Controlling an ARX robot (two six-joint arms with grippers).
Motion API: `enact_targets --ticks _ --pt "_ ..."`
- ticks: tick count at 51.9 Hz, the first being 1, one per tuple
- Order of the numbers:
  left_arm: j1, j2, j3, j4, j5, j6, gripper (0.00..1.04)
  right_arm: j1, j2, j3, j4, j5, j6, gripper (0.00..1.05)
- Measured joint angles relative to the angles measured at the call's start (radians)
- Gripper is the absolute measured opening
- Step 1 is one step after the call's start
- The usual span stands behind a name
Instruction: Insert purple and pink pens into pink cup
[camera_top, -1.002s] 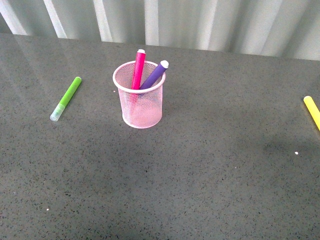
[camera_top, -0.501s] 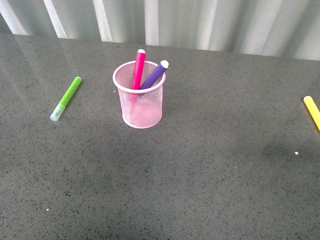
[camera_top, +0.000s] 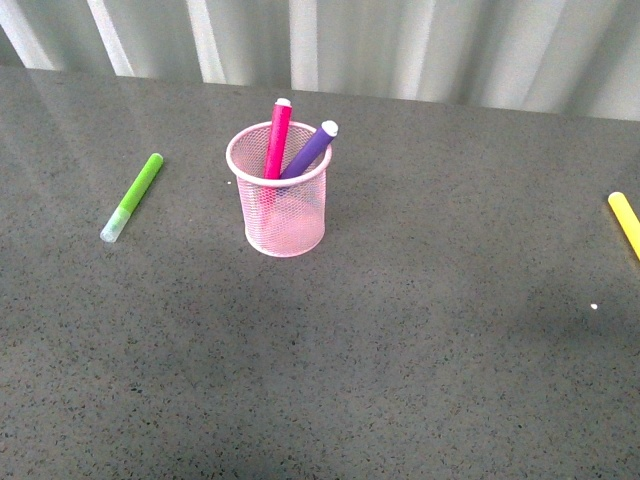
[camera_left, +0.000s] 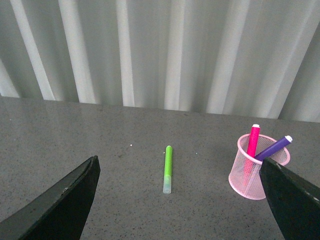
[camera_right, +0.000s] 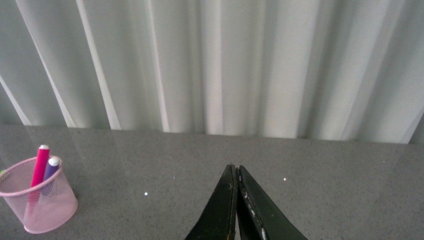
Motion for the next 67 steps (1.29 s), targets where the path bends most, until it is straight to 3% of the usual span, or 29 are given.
enact_targets --ticks 13,15,26,39,67 --pt "0.000 0.000 0.000 0.000 0.000 0.000 0.98 0.000 -0.043 0.000 -0.014 0.001 0.000 0.03" --pt "0.000 0.000 0.000 0.000 0.000 0.000 0.98 0.000 -0.043 0.000 -0.014 0.001 0.000 0.08" --pt "0.000 0.000 0.000 0.000 0.000 0.000 0.98 0.000 -0.043 0.000 -0.014 0.001 0.000 0.43" --pt "0.000 0.000 0.000 0.000 0.000 0.000 0.98 0.000 -0.043 0.000 -0.014 0.001 0.001 1.00" --pt "0.000 0.000 0.000 0.000 0.000 0.000 0.98 0.000 -0.043 0.000 -0.014 0.001 0.001 0.98"
